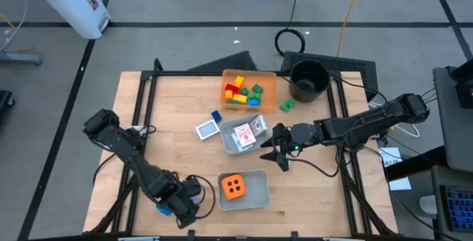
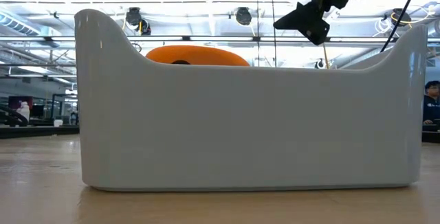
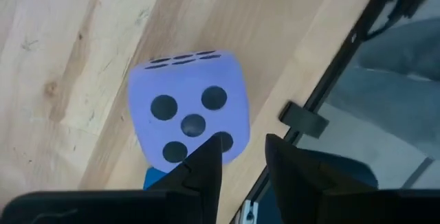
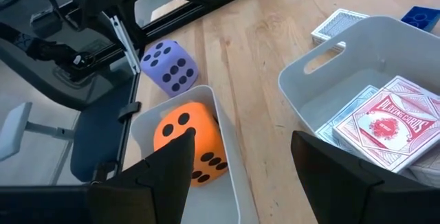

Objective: Pick & Place Toys
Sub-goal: Put the purple dice into the bottom gray bin

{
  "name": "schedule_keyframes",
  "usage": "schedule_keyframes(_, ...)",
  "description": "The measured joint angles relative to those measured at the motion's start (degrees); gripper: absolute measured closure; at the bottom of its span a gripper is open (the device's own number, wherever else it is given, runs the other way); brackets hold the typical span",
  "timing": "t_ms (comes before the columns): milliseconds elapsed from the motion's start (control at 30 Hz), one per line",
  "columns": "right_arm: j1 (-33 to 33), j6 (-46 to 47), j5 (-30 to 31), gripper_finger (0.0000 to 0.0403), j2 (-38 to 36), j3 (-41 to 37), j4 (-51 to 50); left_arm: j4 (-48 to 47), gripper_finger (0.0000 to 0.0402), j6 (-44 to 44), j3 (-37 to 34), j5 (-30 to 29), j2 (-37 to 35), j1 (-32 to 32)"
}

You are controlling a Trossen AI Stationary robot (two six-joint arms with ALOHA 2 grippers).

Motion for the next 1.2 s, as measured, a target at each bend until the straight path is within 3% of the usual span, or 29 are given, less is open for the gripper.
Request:
schedule_keyframes(200,0.0,-1.24,-0.02,0.0165,0.0,0.02,-0.04,-0.26,0.0281,-1.14,0.0,0.01,0.0,1.02)
schedule_keyframes(400,0.0,-2.68,-0.02,0.0165,0.0,0.02,-0.44,-0.67,0.024,-0.81,0.0,1.49,0.0,1.07)
schedule_keyframes(667,-0.13,-4.88,-0.02,0.0165,0.0,0.02,-0.5,-0.72,0.0134,-0.82,0.0,2.12,0.0,0.98)
schedule_keyframes(933,-2.33,-5.05,-0.05,0.0165,0.0,0.02,-0.48,-0.74,0.0011,-1.02,0.0,-2.26,0.0,0.83)
schedule_keyframes(1067,-3.47,-4.87,-0.21,0.0165,0.0,0.04,-0.46,-0.56,0.0018,-2.0,-1.19,-3.44,0.0,0.51)
schedule_keyframes(1200,-4.07,-4.88,-0.26,0.0165,0.0,0.04,-0.46,-0.05,0.0016,-4.45,-4.46,-0.92,0.0,-0.09)
